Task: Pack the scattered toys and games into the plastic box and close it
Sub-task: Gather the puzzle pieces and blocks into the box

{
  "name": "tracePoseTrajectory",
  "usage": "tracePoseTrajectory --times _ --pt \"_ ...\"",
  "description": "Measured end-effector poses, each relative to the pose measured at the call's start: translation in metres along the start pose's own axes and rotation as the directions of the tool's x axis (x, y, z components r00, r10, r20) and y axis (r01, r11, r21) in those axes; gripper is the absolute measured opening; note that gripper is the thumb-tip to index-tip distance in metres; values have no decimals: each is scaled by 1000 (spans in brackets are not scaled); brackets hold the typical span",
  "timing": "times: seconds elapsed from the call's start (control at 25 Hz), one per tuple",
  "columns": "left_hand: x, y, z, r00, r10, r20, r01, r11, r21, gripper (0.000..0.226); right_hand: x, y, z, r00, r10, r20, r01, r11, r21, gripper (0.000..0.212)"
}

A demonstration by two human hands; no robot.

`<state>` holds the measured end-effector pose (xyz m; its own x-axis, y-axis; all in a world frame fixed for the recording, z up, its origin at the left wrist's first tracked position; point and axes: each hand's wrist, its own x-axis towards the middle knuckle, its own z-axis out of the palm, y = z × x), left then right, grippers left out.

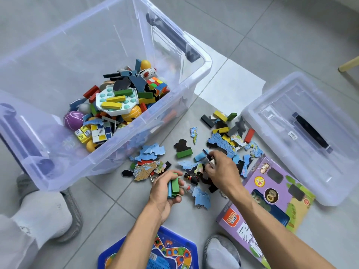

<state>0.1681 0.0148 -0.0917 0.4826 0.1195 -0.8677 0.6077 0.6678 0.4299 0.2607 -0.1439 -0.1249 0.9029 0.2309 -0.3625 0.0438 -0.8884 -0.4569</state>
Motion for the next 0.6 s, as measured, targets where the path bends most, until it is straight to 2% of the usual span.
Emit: tracePoseTrajectory --times 0.04,0.08,0.16,0.24,0.28,0.32,0.44,0.48,0.56,0.6 --pt "-5 4 -1 1000 9 20 -8 1000 -26 14 -1 -5 -5 997 74 16 -76 969 233 13" --pt "-10 8 -2 1000 15 20 -14 999 -50 13 -3 -12 -12 984 168 65 -178 860 477 11" --pt "-27 19 -1 1000 17 2 -17 994 -110 13 -15 -31 -31 931 281 233 -344 463 817 12" --pt "-55 31 2 999 42 11 -39 978 -205 14 -37 -57 -56 894 209 397 -420 80 904 12" --pt "-71 37 3 997 72 34 -61 966 -251 17 -48 -73 -68 884 139 447 -447 -34 894 12" --pt "-88 46 6 991 115 65 -92 953 -289 20 -58 -91 -82 877 67 475 -469 -84 879 17" --pt "-133 96 11 952 301 51 -264 897 -355 13 -66 -173 -124 876 -111 470 -476 -34 879 12" --pt "-140 117 12 938 347 1 -324 876 -358 12 -62 -204 -137 880 -129 457 -464 -33 885 7" --pt "-147 166 9 911 409 -60 -401 840 -366 18 -44 -260 -157 887 -146 437 -444 -13 896 20" --pt "-149 185 6 902 422 -93 -428 838 -338 25 -38 -280 -164 891 -130 434 -432 44 901 29"
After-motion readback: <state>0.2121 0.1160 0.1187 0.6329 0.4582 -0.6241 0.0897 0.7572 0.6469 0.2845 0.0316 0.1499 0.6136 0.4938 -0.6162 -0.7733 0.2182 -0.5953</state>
